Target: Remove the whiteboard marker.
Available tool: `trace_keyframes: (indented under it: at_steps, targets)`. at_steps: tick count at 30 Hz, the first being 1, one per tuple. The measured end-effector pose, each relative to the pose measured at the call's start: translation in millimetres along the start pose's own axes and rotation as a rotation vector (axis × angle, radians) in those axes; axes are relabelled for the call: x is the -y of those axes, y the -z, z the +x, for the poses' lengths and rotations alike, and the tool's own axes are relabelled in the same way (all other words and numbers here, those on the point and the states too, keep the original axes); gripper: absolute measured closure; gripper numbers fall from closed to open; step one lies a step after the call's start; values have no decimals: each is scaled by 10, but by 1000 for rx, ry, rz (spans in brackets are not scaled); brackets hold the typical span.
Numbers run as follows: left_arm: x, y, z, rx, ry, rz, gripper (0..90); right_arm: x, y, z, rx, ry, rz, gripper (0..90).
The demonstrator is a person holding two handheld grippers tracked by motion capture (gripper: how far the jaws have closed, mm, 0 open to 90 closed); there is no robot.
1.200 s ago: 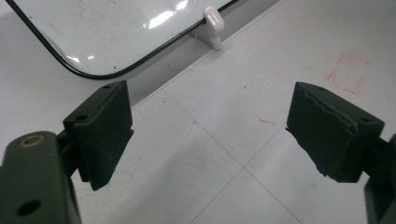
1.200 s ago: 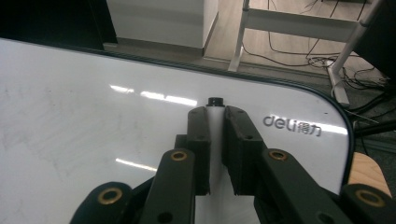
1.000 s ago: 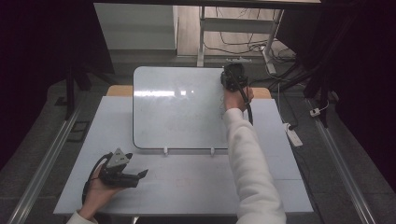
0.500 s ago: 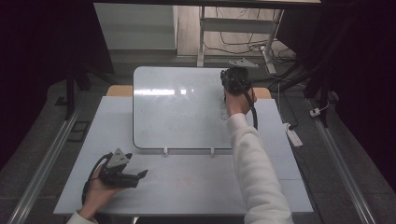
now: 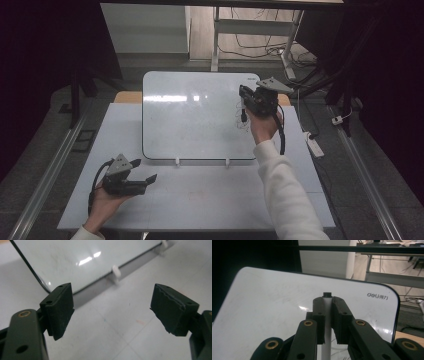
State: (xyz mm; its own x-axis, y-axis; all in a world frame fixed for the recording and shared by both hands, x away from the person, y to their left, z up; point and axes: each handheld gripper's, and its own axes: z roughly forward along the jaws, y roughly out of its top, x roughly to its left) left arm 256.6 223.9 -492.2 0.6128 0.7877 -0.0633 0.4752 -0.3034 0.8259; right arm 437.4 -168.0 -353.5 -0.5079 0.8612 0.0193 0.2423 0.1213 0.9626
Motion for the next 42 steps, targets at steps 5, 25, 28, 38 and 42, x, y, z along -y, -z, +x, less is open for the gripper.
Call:
trace_keyframes:
  at_steps: [5, 25, 28, 38, 42]
  targets:
    - [-206, 41, -52, -3, -19, -43, 211, 104, 154, 44, -45, -10, -19, 809]
    - [-1038, -453, -465, 212, -48, -65, 268, 799, 624, 377, -251, -70, -33, 808]
    - [-1092, -498, -513, 224, -56, -70, 283, 821, 628, 407, -262, -72, -40, 808]
    - [-1240, -707, -640, 278, -55, -105, 348, 952, 607, 596, -314, -100, -47, 808]
    - [-1260, -768, -669, 302, -48, -115, 380, 977, 603, 675, -322, -99, -54, 808]
